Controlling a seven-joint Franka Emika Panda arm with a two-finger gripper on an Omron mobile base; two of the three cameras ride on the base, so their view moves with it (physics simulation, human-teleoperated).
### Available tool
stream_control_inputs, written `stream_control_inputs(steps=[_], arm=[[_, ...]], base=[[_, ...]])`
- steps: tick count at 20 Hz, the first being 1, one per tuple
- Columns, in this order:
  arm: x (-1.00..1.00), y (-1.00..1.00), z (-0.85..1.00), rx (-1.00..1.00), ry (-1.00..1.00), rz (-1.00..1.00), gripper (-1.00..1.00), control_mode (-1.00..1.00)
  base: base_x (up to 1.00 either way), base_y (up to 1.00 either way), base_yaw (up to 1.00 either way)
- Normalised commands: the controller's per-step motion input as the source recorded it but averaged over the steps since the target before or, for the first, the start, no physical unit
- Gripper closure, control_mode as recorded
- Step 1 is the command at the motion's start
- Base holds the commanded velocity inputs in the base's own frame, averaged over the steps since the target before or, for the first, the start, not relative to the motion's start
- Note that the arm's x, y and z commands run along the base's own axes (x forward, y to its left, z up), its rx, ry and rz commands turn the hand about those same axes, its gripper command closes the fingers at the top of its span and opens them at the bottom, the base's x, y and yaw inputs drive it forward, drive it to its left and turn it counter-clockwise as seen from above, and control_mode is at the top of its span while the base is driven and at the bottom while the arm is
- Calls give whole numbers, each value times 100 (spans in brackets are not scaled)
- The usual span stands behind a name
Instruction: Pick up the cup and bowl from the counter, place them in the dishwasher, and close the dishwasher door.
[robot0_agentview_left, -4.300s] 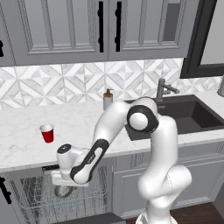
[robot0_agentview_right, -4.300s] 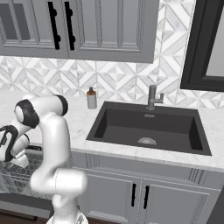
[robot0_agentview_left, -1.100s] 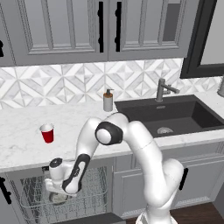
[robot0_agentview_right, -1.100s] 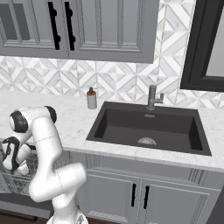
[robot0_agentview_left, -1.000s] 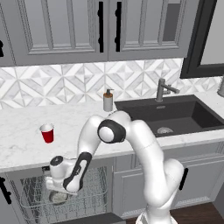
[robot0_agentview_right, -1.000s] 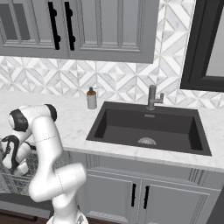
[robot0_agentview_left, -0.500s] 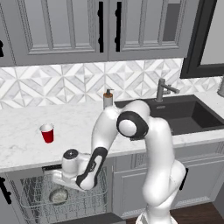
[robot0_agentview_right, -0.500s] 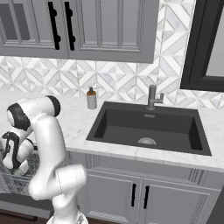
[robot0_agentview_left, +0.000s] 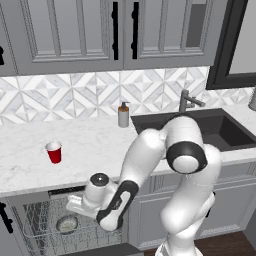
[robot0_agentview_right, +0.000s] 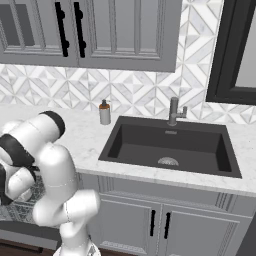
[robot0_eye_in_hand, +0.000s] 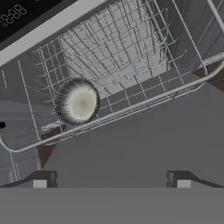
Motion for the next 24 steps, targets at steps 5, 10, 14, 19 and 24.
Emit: stream_control_inputs(steps=[5, 10, 14, 19, 24], arm=[[43, 28, 100, -13, 41, 7, -100, -100], [70, 86, 96, -32, 76, 0, -100, -100], [53, 52, 77, -28, 43, 0, -100, -100], [10, 46, 100, -13, 11, 0, -100, -100], [16, 20, 34, -1, -12, 0, -100, -100]], base=[[0, 0, 0], [0, 0, 0], [0, 0, 0], [0, 0, 0], [0, 0, 0]])
